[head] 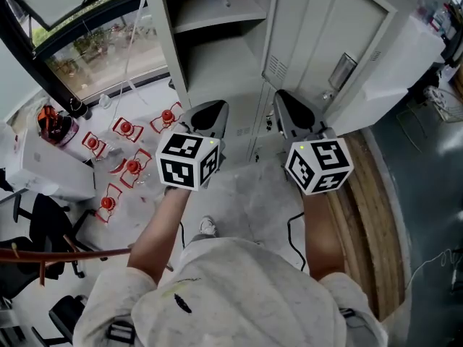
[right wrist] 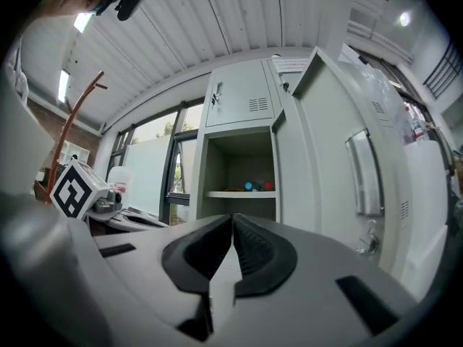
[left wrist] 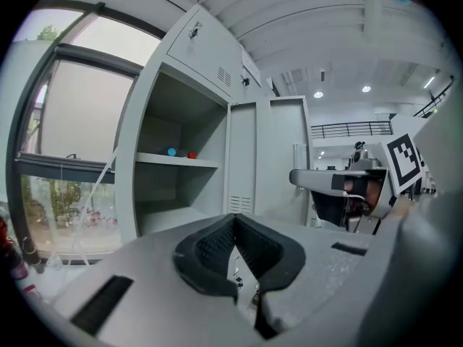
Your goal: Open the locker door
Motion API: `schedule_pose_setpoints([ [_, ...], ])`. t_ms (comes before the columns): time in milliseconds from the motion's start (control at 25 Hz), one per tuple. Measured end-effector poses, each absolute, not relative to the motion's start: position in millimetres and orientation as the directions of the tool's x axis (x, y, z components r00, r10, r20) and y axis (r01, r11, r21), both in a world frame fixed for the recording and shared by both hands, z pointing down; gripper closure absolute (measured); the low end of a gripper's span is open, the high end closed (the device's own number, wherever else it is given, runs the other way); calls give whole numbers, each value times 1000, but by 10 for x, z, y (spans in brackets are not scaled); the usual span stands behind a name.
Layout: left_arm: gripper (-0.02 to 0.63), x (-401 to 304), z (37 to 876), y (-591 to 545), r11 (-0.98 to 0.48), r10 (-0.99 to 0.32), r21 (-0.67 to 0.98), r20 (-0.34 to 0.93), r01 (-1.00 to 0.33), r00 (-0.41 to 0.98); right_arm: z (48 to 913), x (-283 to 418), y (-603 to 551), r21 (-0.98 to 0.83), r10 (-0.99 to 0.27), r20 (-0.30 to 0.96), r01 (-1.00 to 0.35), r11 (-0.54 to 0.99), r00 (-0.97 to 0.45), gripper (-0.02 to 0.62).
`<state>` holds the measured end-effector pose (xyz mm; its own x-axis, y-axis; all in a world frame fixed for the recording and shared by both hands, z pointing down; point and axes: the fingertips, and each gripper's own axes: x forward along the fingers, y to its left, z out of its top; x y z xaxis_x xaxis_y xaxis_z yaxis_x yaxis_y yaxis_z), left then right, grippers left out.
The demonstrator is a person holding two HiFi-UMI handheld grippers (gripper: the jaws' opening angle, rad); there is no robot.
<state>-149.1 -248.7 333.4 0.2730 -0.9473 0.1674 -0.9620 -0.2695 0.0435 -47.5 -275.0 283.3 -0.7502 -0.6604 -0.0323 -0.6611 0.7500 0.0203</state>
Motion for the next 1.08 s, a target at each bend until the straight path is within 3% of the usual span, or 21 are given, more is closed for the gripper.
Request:
schedule_pose_setpoints([
  [360,600,-1712,3341,-2401,-213,-962,40,167,-976,217,3020,-751,-2737,0,-605,15,-606,796,-796,592],
  [1080,600,-1705,3412,-2472,-228,-956,44,179,-973,232,3118,-782,-2777,-7,-599,34,-600,800,-800,592],
])
